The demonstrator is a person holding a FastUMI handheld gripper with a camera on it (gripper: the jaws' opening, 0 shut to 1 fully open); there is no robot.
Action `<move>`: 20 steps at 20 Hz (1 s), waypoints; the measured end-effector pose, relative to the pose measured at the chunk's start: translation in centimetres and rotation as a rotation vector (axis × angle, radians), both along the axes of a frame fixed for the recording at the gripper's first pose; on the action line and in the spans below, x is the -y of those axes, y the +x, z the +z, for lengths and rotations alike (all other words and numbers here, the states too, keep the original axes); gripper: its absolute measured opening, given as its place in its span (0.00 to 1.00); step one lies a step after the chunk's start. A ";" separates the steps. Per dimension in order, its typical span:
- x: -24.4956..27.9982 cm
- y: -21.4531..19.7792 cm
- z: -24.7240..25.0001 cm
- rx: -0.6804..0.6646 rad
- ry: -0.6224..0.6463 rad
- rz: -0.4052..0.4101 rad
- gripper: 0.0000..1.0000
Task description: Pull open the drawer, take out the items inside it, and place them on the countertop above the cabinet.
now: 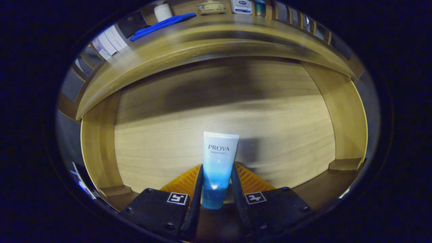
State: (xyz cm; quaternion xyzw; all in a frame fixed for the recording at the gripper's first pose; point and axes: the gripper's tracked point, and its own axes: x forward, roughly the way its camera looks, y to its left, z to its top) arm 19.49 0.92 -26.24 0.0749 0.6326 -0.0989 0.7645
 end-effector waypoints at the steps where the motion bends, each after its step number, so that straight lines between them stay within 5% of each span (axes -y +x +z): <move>1: 0.4 0.0 0.5 0.010 -0.015 0.009 0.45; 20: -0.6 3.5 14.5 0.270 -0.016 0.121 0.42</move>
